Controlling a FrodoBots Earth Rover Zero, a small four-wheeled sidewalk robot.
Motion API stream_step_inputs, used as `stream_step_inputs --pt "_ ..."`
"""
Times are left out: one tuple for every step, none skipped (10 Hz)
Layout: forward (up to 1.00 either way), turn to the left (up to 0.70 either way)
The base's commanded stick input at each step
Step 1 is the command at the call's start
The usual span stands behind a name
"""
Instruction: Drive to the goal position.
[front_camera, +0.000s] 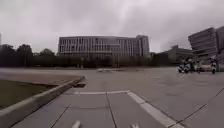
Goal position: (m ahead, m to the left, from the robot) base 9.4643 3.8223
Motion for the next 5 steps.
stream_step_inputs --pt "0.70 0.00" --pt "0.70 0.00" --pt "0.70 0.00" --pt "0.70 0.00" --pt "0.70 0.00"
